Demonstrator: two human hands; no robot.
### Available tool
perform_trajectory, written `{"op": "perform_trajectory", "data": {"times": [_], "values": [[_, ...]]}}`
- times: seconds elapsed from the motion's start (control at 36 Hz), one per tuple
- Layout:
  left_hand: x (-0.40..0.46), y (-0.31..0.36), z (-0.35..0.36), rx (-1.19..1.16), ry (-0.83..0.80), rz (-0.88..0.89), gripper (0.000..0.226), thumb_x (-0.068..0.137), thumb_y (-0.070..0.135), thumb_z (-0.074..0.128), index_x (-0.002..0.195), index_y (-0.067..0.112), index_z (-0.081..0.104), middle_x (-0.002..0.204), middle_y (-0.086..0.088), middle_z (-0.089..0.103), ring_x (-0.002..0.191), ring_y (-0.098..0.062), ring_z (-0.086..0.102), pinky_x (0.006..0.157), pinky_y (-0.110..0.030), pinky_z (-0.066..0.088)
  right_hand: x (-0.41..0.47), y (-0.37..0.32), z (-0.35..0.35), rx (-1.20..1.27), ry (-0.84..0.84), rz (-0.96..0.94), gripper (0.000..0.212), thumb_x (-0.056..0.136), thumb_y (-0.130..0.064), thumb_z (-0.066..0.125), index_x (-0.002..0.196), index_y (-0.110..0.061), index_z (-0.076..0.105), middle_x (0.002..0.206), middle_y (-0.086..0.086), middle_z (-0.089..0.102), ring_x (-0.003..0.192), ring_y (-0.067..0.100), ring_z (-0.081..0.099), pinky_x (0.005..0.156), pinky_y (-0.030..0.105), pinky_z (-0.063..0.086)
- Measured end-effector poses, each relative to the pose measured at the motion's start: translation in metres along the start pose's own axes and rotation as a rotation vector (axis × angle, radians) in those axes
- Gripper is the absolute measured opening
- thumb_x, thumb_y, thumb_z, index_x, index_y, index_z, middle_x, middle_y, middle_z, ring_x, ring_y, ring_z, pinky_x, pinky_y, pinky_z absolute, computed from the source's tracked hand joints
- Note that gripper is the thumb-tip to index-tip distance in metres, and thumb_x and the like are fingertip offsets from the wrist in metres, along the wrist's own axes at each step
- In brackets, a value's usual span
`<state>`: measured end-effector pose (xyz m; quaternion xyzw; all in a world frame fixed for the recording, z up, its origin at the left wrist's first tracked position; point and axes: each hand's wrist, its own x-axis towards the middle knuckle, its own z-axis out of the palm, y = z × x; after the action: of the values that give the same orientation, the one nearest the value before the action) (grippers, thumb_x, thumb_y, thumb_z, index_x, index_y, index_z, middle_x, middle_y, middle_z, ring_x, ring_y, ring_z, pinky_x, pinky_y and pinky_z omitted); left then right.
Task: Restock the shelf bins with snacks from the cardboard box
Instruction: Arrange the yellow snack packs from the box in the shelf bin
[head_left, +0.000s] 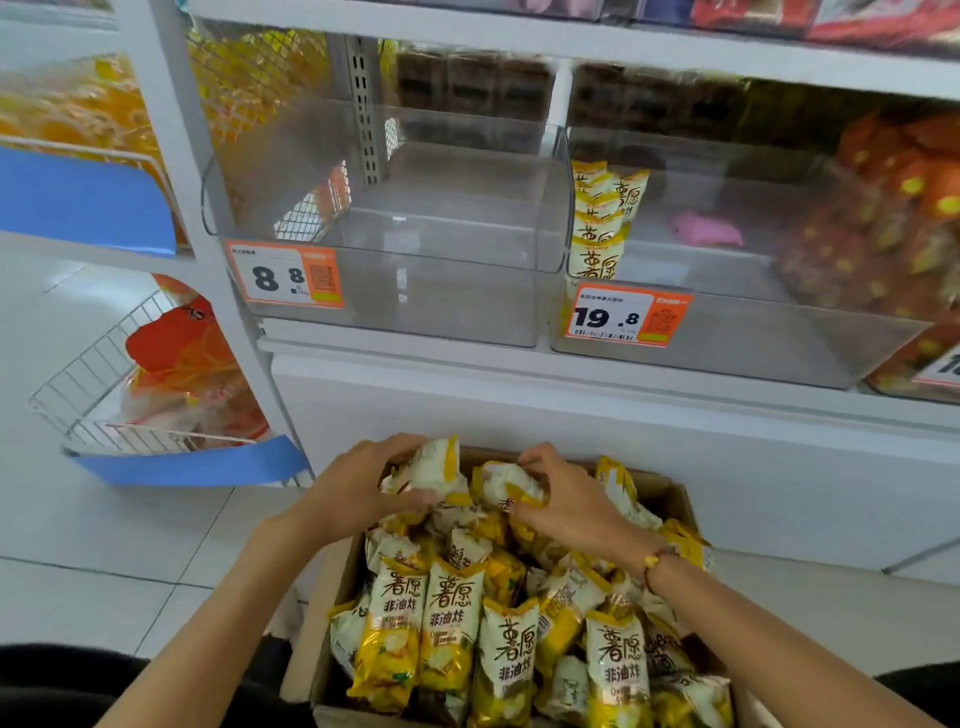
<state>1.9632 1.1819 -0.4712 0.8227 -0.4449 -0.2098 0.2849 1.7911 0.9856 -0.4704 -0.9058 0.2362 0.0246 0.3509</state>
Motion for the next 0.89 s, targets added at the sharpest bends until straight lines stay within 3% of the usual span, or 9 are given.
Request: {"op": "perform_trajectory", "data": {"times": [0.17, 0.25, 0.33, 0.47, 0.61, 0.69, 0.75, 0.81, 0.89], "values": [[0.005, 0.054, 0.002, -0.770, -0.007, -0.271, 0.041, 0.091, 0.049, 0.050, 0.119, 0.020, 0.053, 0.111, 0.002, 0.070, 0.104, -0.012, 0.065, 0.101, -0.034, 0.046, -0.020, 0.004, -0.058, 0.693, 0.005, 0.344, 0.035, 0.077, -0.025, 0.075, 0.107, -0.016, 0.061, 0.101, 0.004, 0.066, 0.086, 0.015, 0.061, 0.080, 0.031, 0.050], [0.010, 0.071, 0.010, -1.176, -0.078, -0.380, 0.047, 0.096, 0.048, 0.043, 0.125, 0.014, 0.058, 0.120, -0.010, 0.067, 0.111, -0.025, 0.063, 0.102, -0.039, 0.044, -0.039, 0.004, -0.082, 0.941, -0.023, 0.349, 0.034, 0.077, -0.041, 0.064, 0.100, -0.016, 0.064, 0.084, 0.004, 0.067, 0.075, 0.016, 0.059, 0.070, 0.028, 0.047], [0.011, 0.088, 0.017, -1.358, -0.169, -0.389, 0.053, 0.096, 0.046, 0.041, 0.134, 0.011, 0.053, 0.128, -0.014, 0.061, 0.118, -0.030, 0.057, 0.102, -0.040, 0.043, -0.051, 0.000, -0.097, 1.004, -0.077, 0.299, 0.032, 0.080, -0.046, 0.058, 0.096, -0.018, 0.060, 0.074, 0.001, 0.064, 0.064, 0.014, 0.057, 0.060, 0.024, 0.045], [0.013, 0.120, 0.027, -1.225, -0.294, -0.305, 0.047, 0.094, 0.044, 0.043, 0.131, 0.017, 0.053, 0.125, -0.007, 0.064, 0.118, -0.022, 0.060, 0.101, -0.035, 0.045, -0.060, -0.008, -0.106, 0.827, -0.129, 0.231, 0.041, 0.078, -0.054, 0.058, 0.100, -0.019, 0.067, 0.086, 0.004, 0.068, 0.069, 0.014, 0.058, 0.072, 0.027, 0.044], [0.018, 0.135, 0.035, -0.984, -0.272, -0.253, 0.059, 0.080, 0.065, 0.053, 0.128, 0.031, 0.055, 0.120, 0.006, 0.067, 0.116, -0.014, 0.060, 0.114, -0.045, 0.031, -0.060, -0.014, -0.108, 0.734, 0.026, 0.336, 0.047, 0.093, -0.058, 0.043, 0.106, -0.018, 0.066, 0.098, 0.009, 0.068, 0.083, 0.021, 0.057, 0.066, 0.027, 0.046], [0.020, 0.145, 0.034, -0.922, -0.182, -0.258, 0.042, 0.077, 0.069, 0.054, 0.113, 0.047, 0.051, 0.114, 0.021, 0.060, 0.117, -0.005, 0.049, 0.116, -0.042, 0.024, -0.061, -0.018, -0.115, 0.786, 0.061, 0.369, 0.048, 0.097, -0.056, 0.035, 0.105, -0.019, 0.064, 0.091, 0.004, 0.067, 0.084, 0.020, 0.061, 0.079, 0.034, 0.049], [0.020, 0.152, 0.030, -0.866, -0.142, -0.208, 0.052, 0.073, 0.074, 0.055, 0.116, 0.046, 0.054, 0.121, 0.019, 0.060, 0.119, -0.007, 0.051, 0.114, -0.042, 0.030, -0.063, -0.020, -0.123, 0.840, 0.048, 0.338, 0.049, 0.096, -0.057, 0.034, 0.110, -0.019, 0.062, 0.093, 0.003, 0.066, 0.087, 0.020, 0.063, 0.083, 0.035, 0.050], [0.021, 0.159, 0.024, -0.822, -0.104, -0.150, 0.063, 0.070, 0.075, 0.057, 0.123, 0.041, 0.057, 0.120, 0.014, 0.066, 0.113, -0.010, 0.060, 0.107, -0.039, 0.040, -0.067, -0.024, -0.131, 0.850, 0.015, 0.263, 0.050, 0.091, -0.060, 0.041, 0.117, -0.022, 0.061, 0.106, 0.005, 0.069, 0.100, 0.022, 0.065, 0.092, 0.038, 0.051], [0.025, 0.169, 0.013, -0.797, -0.034, -0.116, 0.051, 0.081, 0.060, 0.057, 0.124, 0.033, 0.057, 0.116, 0.008, 0.067, 0.103, -0.008, 0.066, 0.084, -0.023, 0.052, -0.072, -0.028, -0.139, 0.791, 0.031, 0.170, 0.067, 0.069, -0.049, 0.070, 0.126, -0.017, 0.057, 0.114, 0.003, 0.070, 0.111, 0.025, 0.064, 0.100, 0.041, 0.048]]}}
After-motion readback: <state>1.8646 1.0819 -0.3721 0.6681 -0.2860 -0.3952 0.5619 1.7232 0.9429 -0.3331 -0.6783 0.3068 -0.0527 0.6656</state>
